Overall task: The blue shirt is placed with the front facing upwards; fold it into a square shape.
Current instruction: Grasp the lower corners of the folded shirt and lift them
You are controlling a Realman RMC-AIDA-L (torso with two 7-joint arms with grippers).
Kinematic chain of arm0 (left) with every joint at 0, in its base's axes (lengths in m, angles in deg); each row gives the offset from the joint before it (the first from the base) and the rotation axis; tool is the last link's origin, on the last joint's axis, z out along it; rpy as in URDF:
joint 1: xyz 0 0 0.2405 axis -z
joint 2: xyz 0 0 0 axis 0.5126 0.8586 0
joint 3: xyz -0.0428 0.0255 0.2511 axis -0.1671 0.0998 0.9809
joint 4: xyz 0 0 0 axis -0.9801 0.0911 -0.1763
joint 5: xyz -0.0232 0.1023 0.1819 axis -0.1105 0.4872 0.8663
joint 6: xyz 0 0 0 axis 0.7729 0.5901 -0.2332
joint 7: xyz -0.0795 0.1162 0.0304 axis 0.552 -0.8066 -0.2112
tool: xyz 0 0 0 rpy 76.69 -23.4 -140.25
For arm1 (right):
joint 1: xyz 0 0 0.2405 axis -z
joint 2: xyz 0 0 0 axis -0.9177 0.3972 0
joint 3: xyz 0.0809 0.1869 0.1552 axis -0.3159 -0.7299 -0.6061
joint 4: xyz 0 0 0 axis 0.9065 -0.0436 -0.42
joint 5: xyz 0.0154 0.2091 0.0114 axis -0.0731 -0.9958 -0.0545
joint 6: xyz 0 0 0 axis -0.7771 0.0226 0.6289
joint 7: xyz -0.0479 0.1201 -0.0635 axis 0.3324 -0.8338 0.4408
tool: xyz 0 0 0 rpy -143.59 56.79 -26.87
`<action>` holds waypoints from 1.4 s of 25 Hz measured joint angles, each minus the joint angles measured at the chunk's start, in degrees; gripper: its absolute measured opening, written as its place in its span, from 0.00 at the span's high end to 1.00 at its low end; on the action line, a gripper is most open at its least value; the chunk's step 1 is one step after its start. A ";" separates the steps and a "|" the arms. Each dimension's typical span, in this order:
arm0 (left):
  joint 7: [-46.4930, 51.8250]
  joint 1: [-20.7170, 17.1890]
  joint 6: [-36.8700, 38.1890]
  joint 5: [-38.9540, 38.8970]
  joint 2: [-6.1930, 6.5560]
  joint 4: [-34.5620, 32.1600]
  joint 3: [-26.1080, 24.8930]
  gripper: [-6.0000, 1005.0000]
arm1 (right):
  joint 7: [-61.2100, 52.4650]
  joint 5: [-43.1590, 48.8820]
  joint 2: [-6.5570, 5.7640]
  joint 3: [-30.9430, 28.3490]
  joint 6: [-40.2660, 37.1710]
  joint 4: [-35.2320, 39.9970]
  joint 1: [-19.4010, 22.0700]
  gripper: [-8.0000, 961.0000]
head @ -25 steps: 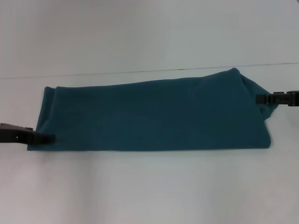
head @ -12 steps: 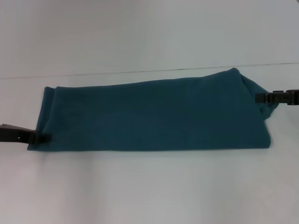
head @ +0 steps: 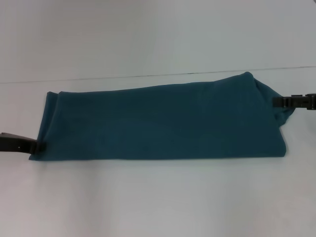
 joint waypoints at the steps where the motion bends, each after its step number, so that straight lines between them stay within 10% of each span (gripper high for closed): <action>1: 0.03 -0.06 -0.04 0.00 -0.03 0.00 0.00 0.90 | -0.12 -0.02 -0.01 -0.01 -0.03 0.20 0.09 0.06; 13: 1.51 -1.45 4.41 0.00 -0.22 3.73 -0.62 0.97 | -0.87 0.19 0.10 -0.33 -1.09 1.71 1.08 0.06; 22: 2.05 -3.33 7.09 0.02 -0.79 6.27 -0.52 0.97 | -2.55 9.06 -2.02 -0.08 -5.03 2.61 0.31 0.06; 35: 2.04 -2.63 8.08 0.09 -0.74 6.23 -0.10 0.97 | -10.94 28.92 -0.46 0.36 -5.34 1.89 -6.36 0.05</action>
